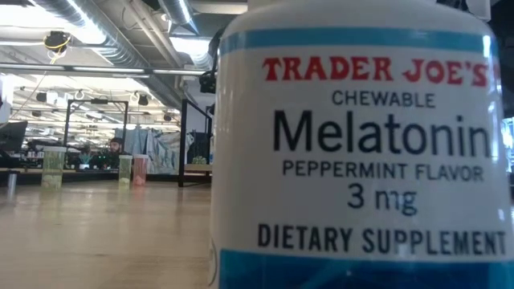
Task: Pick and place medicine bottles onto shelf by color
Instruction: Put the top white pill bottle on the shelf aligned with the other white pill bottle
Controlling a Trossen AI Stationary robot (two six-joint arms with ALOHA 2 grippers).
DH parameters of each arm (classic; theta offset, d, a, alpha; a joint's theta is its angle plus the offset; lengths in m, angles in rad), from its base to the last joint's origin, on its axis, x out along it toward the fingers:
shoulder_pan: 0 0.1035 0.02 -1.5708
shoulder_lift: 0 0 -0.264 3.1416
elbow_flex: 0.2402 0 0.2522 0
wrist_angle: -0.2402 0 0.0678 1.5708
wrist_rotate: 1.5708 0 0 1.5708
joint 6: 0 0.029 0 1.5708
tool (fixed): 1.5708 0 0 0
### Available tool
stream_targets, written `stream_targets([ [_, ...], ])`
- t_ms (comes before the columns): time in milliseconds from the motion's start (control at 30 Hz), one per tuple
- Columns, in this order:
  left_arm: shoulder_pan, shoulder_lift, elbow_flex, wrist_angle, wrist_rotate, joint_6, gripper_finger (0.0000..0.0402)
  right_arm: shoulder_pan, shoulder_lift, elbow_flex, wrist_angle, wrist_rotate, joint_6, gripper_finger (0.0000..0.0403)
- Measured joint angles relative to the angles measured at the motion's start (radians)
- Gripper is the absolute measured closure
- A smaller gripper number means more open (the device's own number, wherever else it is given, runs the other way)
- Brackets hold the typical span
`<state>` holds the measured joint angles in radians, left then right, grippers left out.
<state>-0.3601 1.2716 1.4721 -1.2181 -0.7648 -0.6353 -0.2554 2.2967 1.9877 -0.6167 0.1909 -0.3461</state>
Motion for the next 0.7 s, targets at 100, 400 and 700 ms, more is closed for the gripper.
stream_targets([
  [100, 0.0, 0.0, 0.0, 0.0, 0.0, 0.0, 0.0139, -0.001, 0.0, 0.0, -0.008, -0.007, 0.001, 0.0396],
  [400, 0.0, 0.0, 0.0, 0.0, 0.0, 0.0, 0.0139, 0.026, 0.0, 0.0, -0.085, -0.001, 0.017, 0.0398],
  [700, 0.0, 0.0, 0.0, 0.0, 0.0, 0.0, 0.0139, 0.007, 0.0, 0.001, -0.045, 0.01, 0.004, 0.0399],
])
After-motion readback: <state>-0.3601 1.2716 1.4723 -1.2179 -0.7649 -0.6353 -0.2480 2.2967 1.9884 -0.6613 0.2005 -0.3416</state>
